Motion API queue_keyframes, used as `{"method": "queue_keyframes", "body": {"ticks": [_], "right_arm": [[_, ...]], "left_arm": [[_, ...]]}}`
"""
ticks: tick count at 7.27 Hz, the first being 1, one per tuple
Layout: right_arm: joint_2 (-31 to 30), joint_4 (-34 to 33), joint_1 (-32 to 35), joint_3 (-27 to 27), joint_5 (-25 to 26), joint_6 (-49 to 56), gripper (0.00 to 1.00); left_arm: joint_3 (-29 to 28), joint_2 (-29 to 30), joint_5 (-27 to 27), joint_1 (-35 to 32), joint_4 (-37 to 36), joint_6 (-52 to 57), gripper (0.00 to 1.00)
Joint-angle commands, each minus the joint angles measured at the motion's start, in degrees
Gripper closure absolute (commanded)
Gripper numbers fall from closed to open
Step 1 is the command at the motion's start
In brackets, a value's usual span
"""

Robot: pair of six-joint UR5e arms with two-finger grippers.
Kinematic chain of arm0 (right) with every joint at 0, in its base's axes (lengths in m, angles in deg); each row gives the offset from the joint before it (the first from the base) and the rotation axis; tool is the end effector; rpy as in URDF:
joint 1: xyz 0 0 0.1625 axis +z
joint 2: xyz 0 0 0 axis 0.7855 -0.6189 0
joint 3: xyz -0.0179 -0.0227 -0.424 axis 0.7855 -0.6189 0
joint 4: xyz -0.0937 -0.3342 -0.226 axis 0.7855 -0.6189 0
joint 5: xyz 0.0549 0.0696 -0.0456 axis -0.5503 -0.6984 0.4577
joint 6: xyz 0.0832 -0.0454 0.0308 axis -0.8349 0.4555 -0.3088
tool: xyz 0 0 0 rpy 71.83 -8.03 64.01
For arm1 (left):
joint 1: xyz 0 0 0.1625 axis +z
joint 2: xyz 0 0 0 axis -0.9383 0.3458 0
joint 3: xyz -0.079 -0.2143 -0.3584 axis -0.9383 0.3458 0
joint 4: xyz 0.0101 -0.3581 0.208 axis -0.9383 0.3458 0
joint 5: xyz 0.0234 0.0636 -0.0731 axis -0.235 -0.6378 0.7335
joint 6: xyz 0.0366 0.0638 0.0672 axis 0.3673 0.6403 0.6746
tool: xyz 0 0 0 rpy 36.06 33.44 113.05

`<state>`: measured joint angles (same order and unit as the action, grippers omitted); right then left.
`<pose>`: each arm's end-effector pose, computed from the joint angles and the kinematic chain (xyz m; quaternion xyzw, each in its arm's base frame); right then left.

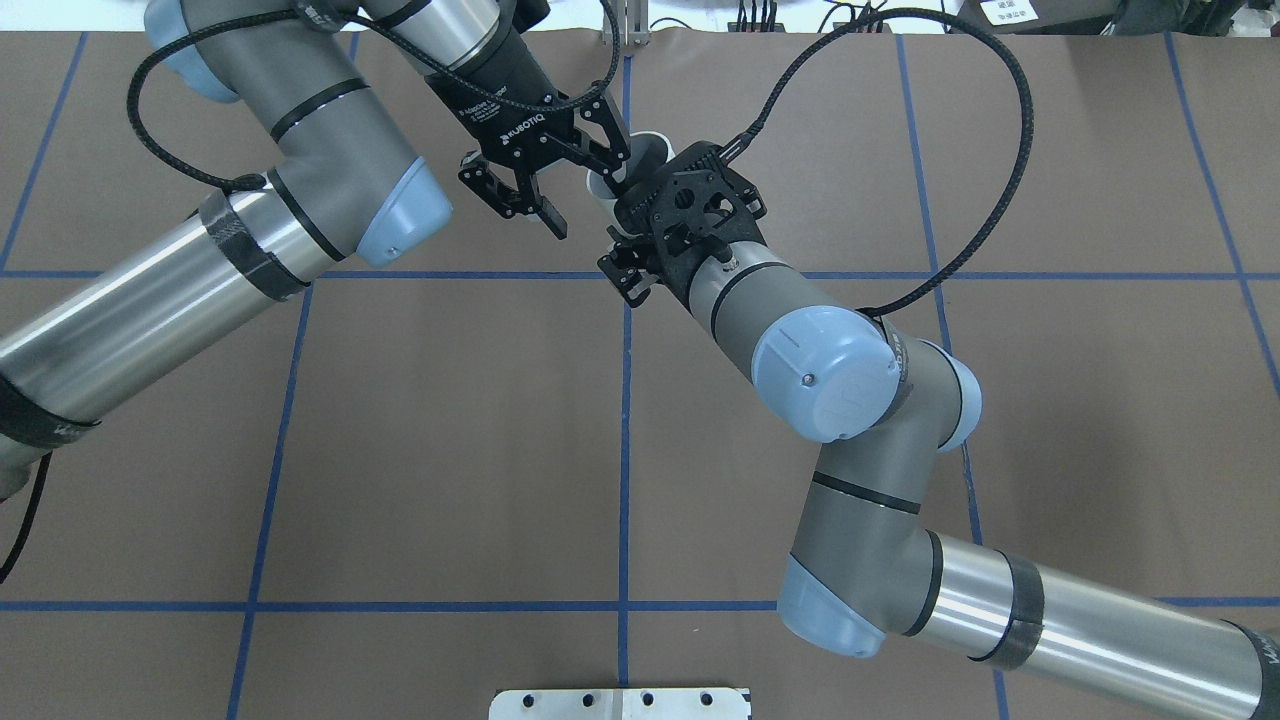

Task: Left arm hands cup to right arm to dump lemon

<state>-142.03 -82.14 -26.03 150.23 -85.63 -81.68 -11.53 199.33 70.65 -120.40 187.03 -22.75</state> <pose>-0.4926 -0.4316 0.1649 0.5463 -0.3369 -0.1000 0.7603 0.4235 -0.5856 0.1067 -0.1558 0.6093 0.0182 0.7773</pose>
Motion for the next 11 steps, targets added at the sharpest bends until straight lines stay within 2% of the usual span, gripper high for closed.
{"method": "queue_keyframes", "body": {"ticks": [1,3,5,6,7,8,9,11], "right_arm": [[-0.67,0.08,0.45,0.35,0.0,-0.11,1.0],[-5.66,0.08,2.2,2.36,-0.09,-2.9,0.93],[-12.51,0.51,4.05,5.43,-0.44,-18.66,0.93],[-16.11,3.56,5.54,6.75,-0.7,-23.44,0.95],[-23.02,9.86,6.95,7.55,-1.14,-23.31,0.95],[-30.4,19.14,10.18,7.65,-6.27,-22.27,0.95],[-36.48,26.29,15.26,7.47,-14.16,-20.69,0.95],[-45.28,35.54,23.45,7.38,-24.73,-17.79,0.95]], "left_arm": [[-0.04,-0.07,0.06,-2.7,0.15,-0.14,0.0],[-0.3,-1.2,-0.72,-7.0,-0.29,-0.23,0.0],[-0.91,-3.41,-4.48,-8.87,-0.29,0.12,0.0],[-1.44,-4.63,-8.33,-8.35,-0.38,0.29,0.0],[-1.45,-4.9,-13.25,-8.26,-0.46,0.47,0.0],[-1.1,-5.43,-21.13,-7.74,-0.46,2.99,0.0],[-0.92,-7.78,-27.38,-7.64,-0.73,9.37,0.0],[-0.74,-14.19,-34.62,-8.87,-3.87,29.03,0.0]]}}
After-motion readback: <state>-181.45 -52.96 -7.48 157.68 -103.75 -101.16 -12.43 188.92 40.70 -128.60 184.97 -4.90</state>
